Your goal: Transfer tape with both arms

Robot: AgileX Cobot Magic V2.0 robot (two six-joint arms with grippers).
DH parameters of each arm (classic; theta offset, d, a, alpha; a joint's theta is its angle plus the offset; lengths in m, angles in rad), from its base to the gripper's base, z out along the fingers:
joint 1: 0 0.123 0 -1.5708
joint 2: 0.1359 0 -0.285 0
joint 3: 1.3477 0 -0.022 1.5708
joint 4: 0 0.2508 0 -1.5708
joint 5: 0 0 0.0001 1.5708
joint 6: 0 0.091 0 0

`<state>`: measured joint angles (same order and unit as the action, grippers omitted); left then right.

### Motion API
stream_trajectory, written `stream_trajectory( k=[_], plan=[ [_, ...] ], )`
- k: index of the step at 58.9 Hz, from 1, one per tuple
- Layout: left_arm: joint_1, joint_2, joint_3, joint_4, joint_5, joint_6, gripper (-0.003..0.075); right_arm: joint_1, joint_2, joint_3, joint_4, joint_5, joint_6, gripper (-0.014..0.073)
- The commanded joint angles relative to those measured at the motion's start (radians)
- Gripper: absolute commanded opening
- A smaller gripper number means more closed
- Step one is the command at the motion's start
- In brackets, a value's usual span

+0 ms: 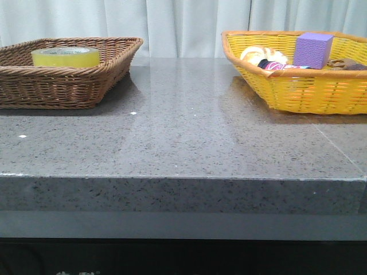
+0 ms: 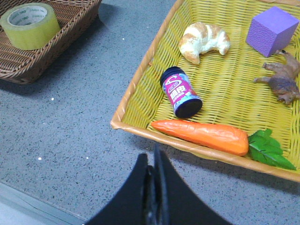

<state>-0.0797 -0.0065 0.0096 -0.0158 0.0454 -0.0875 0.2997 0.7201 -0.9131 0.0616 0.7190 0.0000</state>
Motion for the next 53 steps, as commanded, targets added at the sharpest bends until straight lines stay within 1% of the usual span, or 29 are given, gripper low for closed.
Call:
stream_trajectory(
  k=[1, 9, 15, 27, 37, 46, 53],
  plan=[
    [0.004, -0.016, 0.037, -0.008, -0.083, -0.002, -0.002, -0.008, -0.004, -0.032, -0.002, -0.064, 0.0, -0.0069],
    [0.004, -0.016, 0.037, -0.008, -0.083, -0.002, -0.002, -0.008, -0.02, -0.026, -0.003, -0.07, 0.0, -0.0069],
    [0.004, -0.016, 0.037, -0.008, -0.083, -0.002, -0.002, -0.044, -0.089, 0.029, -0.01, -0.147, 0.0, -0.0069],
    [0.004, -0.016, 0.037, -0.008, -0.083, -0.002, -0.002, -0.163, -0.303, 0.299, -0.01, -0.403, 0.0, -0.0069],
    [0.004, -0.016, 0.037, -0.008, -0.083, -0.002, -0.002, -0.258, -0.515, 0.547, -0.01, -0.551, 0.0, -0.0069],
    [0.004, -0.016, 0.037, -0.008, -0.083, -0.002, -0.002, -0.304, -0.664, 0.742, -0.01, -0.686, 0.0, -0.0069],
    [0.004, -0.016, 0.037, -0.008, -0.083, -0.002, -0.002, -0.308, -0.728, 0.857, -0.01, -0.76, 0.0, -0.0069]
  ],
)
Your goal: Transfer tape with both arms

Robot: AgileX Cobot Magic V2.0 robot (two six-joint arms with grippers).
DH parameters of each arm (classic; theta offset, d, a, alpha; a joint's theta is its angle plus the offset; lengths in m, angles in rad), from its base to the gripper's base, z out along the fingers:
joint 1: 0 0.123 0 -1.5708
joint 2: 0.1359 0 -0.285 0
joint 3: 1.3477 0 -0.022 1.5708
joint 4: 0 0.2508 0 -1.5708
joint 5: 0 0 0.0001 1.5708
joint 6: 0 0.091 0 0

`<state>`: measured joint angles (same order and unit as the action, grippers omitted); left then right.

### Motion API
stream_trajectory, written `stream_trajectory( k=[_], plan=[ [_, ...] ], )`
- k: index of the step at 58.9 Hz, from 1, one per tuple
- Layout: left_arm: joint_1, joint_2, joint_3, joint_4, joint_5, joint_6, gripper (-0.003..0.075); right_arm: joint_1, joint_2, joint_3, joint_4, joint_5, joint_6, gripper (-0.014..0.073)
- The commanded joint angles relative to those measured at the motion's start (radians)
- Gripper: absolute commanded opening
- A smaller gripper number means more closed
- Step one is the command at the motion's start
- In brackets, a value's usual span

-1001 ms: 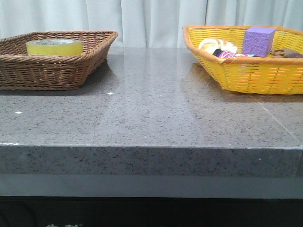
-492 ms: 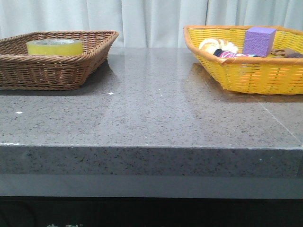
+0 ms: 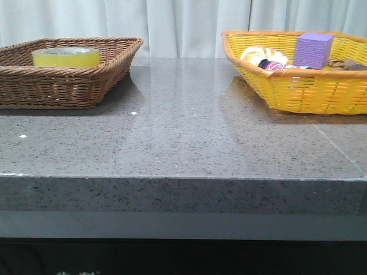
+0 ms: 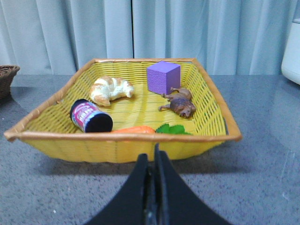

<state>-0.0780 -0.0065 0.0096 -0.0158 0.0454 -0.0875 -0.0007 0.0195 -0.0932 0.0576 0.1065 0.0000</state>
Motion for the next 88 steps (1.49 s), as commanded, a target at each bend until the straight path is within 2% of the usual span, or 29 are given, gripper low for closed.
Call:
stream_trajectory(
  k=[1, 5, 44, 53, 88],
  plan=[
    [0.002, -0.016, 0.037, -0.008, -0.083, -0.002, -0.002, -0.008, -0.034, 0.053, -0.006, -0.154, 0.0, -0.0069],
    [0.002, -0.016, 0.037, -0.008, -0.083, -0.002, -0.002, -0.008, -0.057, 0.097, -0.006, -0.185, 0.0, -0.0069],
    [0.002, -0.016, 0.037, -0.008, -0.081, -0.002, -0.002, -0.01, -0.056, 0.095, 0.01, -0.175, 0.0, -0.0069],
    [0.002, -0.016, 0.037, -0.008, -0.081, -0.002, -0.002, -0.01, -0.056, 0.095, 0.105, -0.178, -0.119, -0.0069],
    [0.002, -0.016, 0.037, -0.008, -0.081, -0.002, -0.002, -0.01, -0.056, 0.095, 0.08, -0.178, -0.122, -0.0069]
  ],
)
